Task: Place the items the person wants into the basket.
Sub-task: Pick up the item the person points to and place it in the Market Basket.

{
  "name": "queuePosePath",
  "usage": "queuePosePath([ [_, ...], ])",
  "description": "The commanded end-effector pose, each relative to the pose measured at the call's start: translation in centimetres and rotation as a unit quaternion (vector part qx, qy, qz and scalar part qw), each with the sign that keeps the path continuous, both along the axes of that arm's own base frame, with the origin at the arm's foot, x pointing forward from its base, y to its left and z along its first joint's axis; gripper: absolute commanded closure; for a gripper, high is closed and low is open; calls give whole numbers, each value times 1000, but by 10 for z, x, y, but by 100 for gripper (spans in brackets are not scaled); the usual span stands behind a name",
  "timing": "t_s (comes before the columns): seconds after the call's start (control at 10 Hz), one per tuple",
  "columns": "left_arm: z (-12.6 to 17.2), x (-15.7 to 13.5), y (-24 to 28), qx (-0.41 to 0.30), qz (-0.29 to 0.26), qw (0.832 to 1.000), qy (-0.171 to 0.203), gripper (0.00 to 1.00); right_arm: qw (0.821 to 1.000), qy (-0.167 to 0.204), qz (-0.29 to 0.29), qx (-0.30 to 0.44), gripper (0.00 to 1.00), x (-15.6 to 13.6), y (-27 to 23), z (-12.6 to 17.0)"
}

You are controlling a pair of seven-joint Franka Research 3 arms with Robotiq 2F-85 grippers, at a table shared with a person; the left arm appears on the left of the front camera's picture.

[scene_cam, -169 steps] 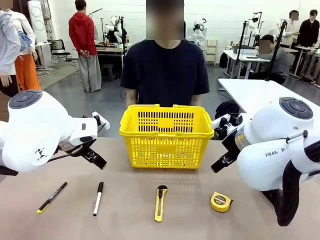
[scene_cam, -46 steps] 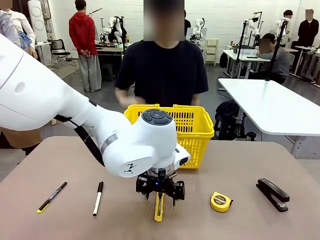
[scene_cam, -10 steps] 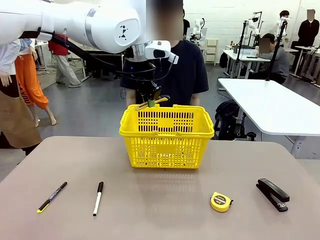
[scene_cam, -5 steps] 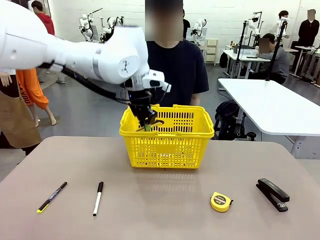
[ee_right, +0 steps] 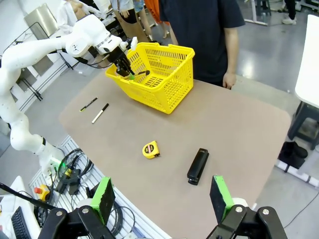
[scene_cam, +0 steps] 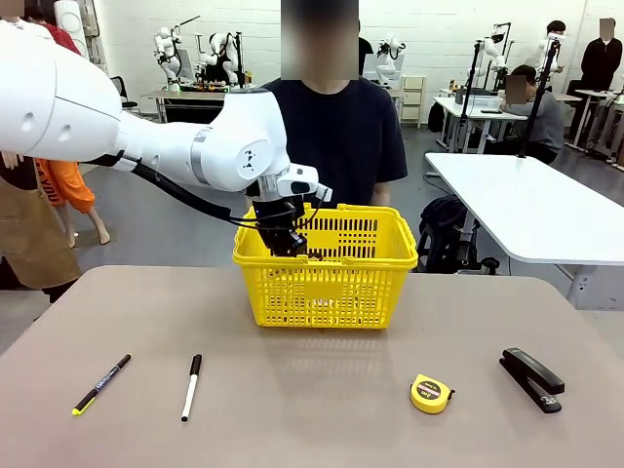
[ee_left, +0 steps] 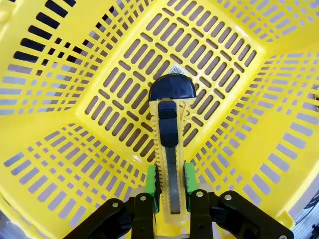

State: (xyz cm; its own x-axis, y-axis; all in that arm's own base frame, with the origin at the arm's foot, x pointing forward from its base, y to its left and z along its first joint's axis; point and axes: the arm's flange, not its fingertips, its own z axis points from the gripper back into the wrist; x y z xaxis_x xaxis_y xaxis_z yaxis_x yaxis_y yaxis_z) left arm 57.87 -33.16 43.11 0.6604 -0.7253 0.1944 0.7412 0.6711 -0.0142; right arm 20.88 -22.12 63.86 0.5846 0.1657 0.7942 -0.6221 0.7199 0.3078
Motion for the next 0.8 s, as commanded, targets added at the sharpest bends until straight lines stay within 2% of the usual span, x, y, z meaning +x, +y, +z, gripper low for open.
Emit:
queuePosePath([
  [0.0,-5,7,-4,7,-18,1000,6,74,1000,-9,8,8,0,1,1,2],
  [0.1,-5,8,-6,3,-24,1000,5,15,1000,-9,8,8,0,1,1,2],
  [0.2,-4,7,-6,0,-26,1000,3,15,1000,-9,8,8,0,1,1,2],
  [0.3,-2,7,-7,0,-29,1000,1,0,1000,-9,8,8,0,1,1,2],
  [0.4,1,6,-9,0,-33,999,-1,12,1000,-9,8,8,0,1,1,2],
  [0.5,1,6,-9,1,-33,999,-3,0,1000,-9,8,8,0,1,1,2],
  [0.7,1,5,-9,3,-35,999,-5,0,1000,-9,8,8,0,1,1,2],
])
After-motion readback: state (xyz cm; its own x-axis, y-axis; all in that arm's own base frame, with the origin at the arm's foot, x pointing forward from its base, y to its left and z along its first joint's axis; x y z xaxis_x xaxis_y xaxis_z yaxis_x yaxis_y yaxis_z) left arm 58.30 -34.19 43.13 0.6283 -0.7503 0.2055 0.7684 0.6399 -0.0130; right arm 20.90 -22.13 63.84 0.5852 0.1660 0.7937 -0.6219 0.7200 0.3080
